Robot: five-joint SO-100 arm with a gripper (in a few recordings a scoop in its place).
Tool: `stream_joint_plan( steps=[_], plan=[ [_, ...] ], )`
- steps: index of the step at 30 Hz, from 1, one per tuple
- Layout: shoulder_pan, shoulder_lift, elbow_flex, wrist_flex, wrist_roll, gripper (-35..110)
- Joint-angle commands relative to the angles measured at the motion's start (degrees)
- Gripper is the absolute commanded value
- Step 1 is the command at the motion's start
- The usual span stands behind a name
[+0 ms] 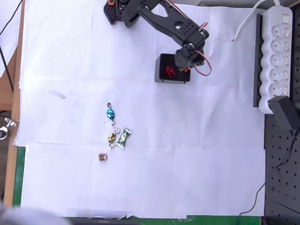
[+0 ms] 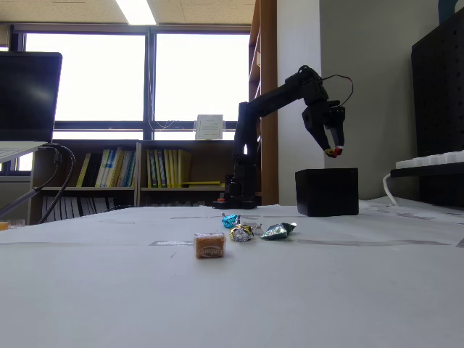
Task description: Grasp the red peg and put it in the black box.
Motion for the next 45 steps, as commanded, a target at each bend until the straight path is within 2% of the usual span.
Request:
stream_joint_plan(
  steps=[1,9,12,15,24,26,27,28,29,30,31,39,42,45],
  plan=[
    [0.53,-6.06,0.35,0.62,-0.88,0],
    [1.05,-7.29,-1.14,0.44,-0.7,10],
    [1.23,-7.82,-1.05,0.0,-0.44,33],
    [1.85,-8.53,-0.7,-1.49,0.0,47],
    [3.16,-9.4,0.44,0.53,-4.04,52],
    [3.6,-9.84,0.26,1.32,-4.83,51],
    [3.78,-10.02,0.26,1.85,-5.27,44],
    [3.96,-10.2,0.26,2.02,-5.01,32],
    [4.22,-10.46,0.26,2.02,-4.48,13],
    [4.39,-10.72,0.26,2.64,-4.75,3],
    [4.66,-11.34,0.0,3.08,-5.36,0],
    [12.04,-20.65,-7.56,-3.25,-10.02,0],
    [17.75,-28.74,-16.52,-10.46,-14.41,0],
    [24.61,-38.06,-29.44,-23.73,-20.04,0]
  ],
)
